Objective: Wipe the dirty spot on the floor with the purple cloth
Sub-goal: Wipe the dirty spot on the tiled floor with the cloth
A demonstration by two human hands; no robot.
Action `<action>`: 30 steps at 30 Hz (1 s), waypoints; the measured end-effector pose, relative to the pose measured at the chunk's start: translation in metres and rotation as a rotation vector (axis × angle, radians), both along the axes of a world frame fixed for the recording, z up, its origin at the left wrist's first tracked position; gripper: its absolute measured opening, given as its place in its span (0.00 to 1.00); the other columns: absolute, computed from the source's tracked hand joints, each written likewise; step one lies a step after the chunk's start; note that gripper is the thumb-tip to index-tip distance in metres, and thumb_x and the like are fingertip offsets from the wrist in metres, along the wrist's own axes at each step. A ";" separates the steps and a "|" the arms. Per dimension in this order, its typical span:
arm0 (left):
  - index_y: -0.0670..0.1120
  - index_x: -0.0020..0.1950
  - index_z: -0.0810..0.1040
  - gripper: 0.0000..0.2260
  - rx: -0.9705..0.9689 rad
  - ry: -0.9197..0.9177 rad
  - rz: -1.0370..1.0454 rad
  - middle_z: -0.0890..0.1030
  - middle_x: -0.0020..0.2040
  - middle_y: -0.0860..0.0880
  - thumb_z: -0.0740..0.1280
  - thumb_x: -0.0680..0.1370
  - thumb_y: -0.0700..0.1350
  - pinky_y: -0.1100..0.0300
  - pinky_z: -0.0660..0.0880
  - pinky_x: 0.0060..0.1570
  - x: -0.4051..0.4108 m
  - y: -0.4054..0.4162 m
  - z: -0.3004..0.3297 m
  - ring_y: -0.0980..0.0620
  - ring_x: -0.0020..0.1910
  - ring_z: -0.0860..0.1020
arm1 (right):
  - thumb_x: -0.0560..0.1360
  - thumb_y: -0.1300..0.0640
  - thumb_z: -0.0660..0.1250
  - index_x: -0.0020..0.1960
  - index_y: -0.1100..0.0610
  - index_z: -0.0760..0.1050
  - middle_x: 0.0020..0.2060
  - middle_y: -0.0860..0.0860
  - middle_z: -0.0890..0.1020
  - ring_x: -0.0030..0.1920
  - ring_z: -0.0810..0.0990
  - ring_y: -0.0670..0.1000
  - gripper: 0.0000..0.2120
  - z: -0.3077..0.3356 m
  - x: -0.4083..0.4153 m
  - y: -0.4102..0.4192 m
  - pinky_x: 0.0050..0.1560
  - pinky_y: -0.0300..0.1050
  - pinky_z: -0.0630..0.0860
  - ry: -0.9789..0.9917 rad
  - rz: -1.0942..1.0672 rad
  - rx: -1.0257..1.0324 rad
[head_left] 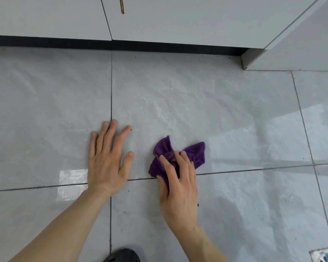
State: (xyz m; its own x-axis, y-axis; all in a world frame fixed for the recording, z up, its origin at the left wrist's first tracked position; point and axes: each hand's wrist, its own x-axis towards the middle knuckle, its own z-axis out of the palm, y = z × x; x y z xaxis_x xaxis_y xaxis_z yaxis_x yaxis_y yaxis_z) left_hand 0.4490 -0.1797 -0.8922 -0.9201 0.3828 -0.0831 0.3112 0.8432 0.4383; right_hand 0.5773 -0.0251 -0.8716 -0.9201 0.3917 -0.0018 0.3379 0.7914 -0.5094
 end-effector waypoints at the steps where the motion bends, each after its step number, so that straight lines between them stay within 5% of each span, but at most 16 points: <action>1: 0.53 0.81 0.61 0.29 0.000 -0.001 -0.008 0.54 0.85 0.46 0.53 0.79 0.56 0.43 0.43 0.82 0.000 -0.001 0.000 0.49 0.85 0.47 | 0.77 0.61 0.72 0.72 0.51 0.74 0.70 0.57 0.74 0.74 0.69 0.59 0.24 0.002 0.002 0.000 0.70 0.61 0.71 0.021 0.043 -0.005; 4: 0.53 0.82 0.60 0.29 0.001 -0.001 -0.023 0.53 0.85 0.46 0.52 0.80 0.58 0.44 0.42 0.82 0.000 -0.002 -0.001 0.49 0.85 0.46 | 0.73 0.64 0.72 0.71 0.51 0.75 0.64 0.56 0.76 0.60 0.75 0.58 0.27 0.006 0.015 -0.012 0.60 0.54 0.76 0.041 0.220 -0.036; 8: 0.53 0.83 0.58 0.30 0.092 -0.054 0.011 0.54 0.85 0.47 0.51 0.81 0.58 0.47 0.40 0.82 -0.001 -0.004 0.001 0.52 0.85 0.46 | 0.72 0.60 0.72 0.71 0.50 0.74 0.61 0.56 0.77 0.56 0.74 0.57 0.28 0.005 0.035 -0.024 0.55 0.52 0.77 0.022 0.311 -0.017; 13: 0.53 0.83 0.58 0.28 0.050 -0.004 -0.012 0.55 0.85 0.46 0.50 0.83 0.58 0.47 0.40 0.83 0.012 0.002 0.005 0.50 0.85 0.48 | 0.82 0.39 0.60 0.79 0.45 0.64 0.77 0.53 0.70 0.75 0.68 0.62 0.27 0.006 0.033 -0.036 0.71 0.66 0.66 -0.049 0.403 0.149; 16: 0.53 0.83 0.58 0.28 0.008 -0.007 -0.008 0.54 0.85 0.46 0.49 0.83 0.59 0.45 0.43 0.83 0.014 -0.001 0.003 0.50 0.85 0.47 | 0.84 0.36 0.55 0.81 0.42 0.56 0.80 0.50 0.64 0.81 0.59 0.60 0.28 -0.008 0.029 -0.026 0.74 0.72 0.62 -0.071 0.428 0.214; 25: 0.51 0.83 0.56 0.30 -0.126 0.024 -0.087 0.53 0.85 0.45 0.50 0.82 0.60 0.43 0.47 0.83 0.015 -0.007 -0.002 0.47 0.85 0.47 | 0.84 0.47 0.61 0.78 0.49 0.67 0.79 0.55 0.66 0.81 0.60 0.57 0.23 -0.021 -0.013 0.042 0.79 0.63 0.58 0.028 0.221 0.134; 30: 0.51 0.83 0.57 0.30 -0.110 0.010 -0.085 0.53 0.85 0.46 0.49 0.83 0.61 0.42 0.47 0.83 0.014 -0.007 -0.001 0.48 0.85 0.47 | 0.83 0.54 0.65 0.76 0.52 0.70 0.75 0.57 0.72 0.77 0.67 0.58 0.21 -0.018 -0.049 0.101 0.73 0.59 0.67 0.057 0.151 0.162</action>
